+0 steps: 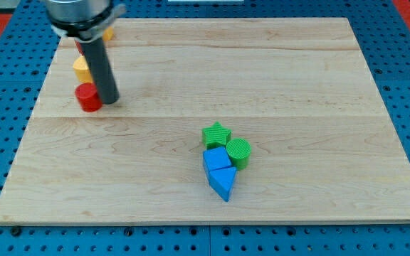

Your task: Move the green circle bottom to the green star

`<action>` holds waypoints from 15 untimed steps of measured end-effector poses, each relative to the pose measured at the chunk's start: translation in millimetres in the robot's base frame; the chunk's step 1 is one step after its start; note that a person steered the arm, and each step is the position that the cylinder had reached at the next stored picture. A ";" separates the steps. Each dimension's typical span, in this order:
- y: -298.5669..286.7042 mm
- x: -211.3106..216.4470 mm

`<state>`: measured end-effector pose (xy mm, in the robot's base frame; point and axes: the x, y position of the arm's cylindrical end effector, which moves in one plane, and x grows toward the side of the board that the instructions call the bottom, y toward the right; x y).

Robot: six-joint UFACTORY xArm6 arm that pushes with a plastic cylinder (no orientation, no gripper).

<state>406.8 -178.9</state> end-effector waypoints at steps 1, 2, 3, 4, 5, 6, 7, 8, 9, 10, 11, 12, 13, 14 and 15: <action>-5.8 3.4; 64.8 0.4; 171.8 -11.3; 248.4 10.9; 280.2 39.8; 281.2 85.2; 248.0 96.7; 198.3 79.4; 156.7 65.8; 161.9 75.1; 145.4 78.7; 68.7 66.4; 23.8 64.4; 2.0 64.4; 48.7 64.2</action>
<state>471.0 -130.1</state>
